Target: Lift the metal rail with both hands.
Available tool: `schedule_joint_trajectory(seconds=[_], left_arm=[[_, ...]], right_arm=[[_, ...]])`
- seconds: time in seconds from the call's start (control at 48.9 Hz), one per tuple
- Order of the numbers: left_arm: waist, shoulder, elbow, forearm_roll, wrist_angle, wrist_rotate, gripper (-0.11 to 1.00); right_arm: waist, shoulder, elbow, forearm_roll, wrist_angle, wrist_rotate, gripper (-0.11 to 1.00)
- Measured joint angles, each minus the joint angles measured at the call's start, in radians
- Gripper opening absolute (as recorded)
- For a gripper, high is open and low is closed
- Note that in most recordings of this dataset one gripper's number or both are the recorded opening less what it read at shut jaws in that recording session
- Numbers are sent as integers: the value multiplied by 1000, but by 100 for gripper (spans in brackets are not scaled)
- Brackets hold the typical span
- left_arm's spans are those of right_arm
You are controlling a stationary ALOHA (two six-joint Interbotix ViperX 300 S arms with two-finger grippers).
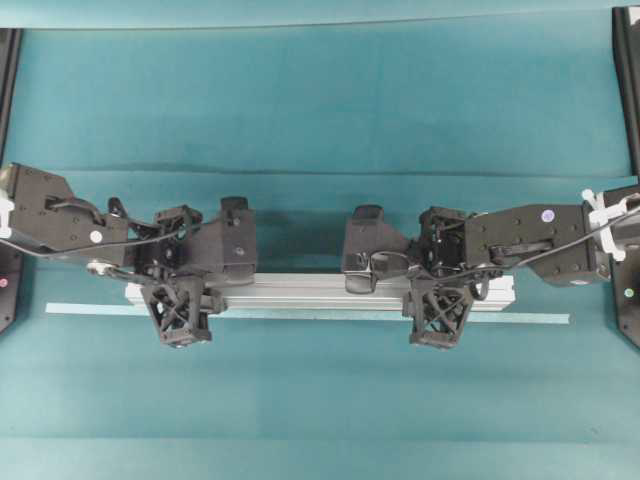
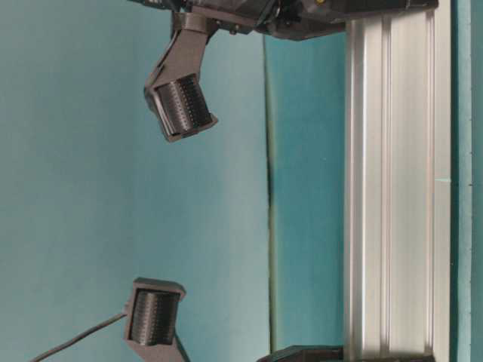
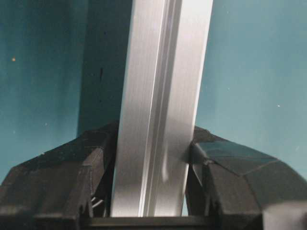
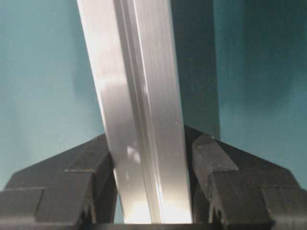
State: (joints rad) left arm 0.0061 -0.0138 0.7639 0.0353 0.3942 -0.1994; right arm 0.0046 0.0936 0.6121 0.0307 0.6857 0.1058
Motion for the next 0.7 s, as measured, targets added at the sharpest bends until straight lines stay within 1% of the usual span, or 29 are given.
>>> schedule_joint_trajectory(seconds=[0.225,0.43,0.696], left_arm=[[-2,2,0,0,5,0,36],[0,2,0,-2,11,21,36],[0,0,5,0,18,21,36]], right_arm=[[0,0,3,0,-14,0,39],[0,2,3,0,-14,0,39],[0,5,2,0,-15,2,39]])
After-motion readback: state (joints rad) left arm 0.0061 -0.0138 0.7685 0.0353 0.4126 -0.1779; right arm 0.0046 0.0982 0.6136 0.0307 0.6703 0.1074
